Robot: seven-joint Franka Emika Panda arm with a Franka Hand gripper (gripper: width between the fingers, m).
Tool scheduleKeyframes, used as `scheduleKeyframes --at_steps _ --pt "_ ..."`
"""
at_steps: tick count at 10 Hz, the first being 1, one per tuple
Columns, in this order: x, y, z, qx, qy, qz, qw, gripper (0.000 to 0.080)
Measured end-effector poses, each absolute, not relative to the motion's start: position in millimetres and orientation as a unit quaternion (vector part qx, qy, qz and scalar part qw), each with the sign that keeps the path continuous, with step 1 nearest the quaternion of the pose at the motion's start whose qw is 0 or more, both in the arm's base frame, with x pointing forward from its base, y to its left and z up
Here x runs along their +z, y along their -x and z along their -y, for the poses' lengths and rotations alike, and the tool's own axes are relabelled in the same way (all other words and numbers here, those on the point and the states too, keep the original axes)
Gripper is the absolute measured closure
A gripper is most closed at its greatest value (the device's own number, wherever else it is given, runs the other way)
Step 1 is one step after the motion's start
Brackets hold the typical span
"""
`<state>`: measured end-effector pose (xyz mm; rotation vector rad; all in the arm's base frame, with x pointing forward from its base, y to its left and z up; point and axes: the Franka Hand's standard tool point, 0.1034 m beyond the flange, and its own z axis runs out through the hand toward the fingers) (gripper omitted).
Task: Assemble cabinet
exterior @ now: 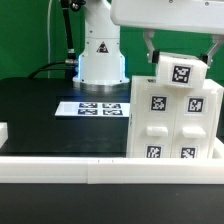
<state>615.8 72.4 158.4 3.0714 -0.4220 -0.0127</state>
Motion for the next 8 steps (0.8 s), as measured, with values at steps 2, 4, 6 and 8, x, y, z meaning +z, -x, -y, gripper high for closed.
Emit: scheduleKeyframes --at_steps 2,4,6,8 --pt "155.9 -614.9 -70.4 0.017 -0.969 0.248 -0.001 0.0242" --pt "155.5 -615.1 -70.6 0.028 -0.943 0.333 -0.014 0.0242" --pt "155.8 -616.1 -71.3 0.029 -0.914 0.404 -0.023 0.0242" --pt "155.6 -615.9 -75.4 0.023 -0.882 0.47 -0.034 0.0242"
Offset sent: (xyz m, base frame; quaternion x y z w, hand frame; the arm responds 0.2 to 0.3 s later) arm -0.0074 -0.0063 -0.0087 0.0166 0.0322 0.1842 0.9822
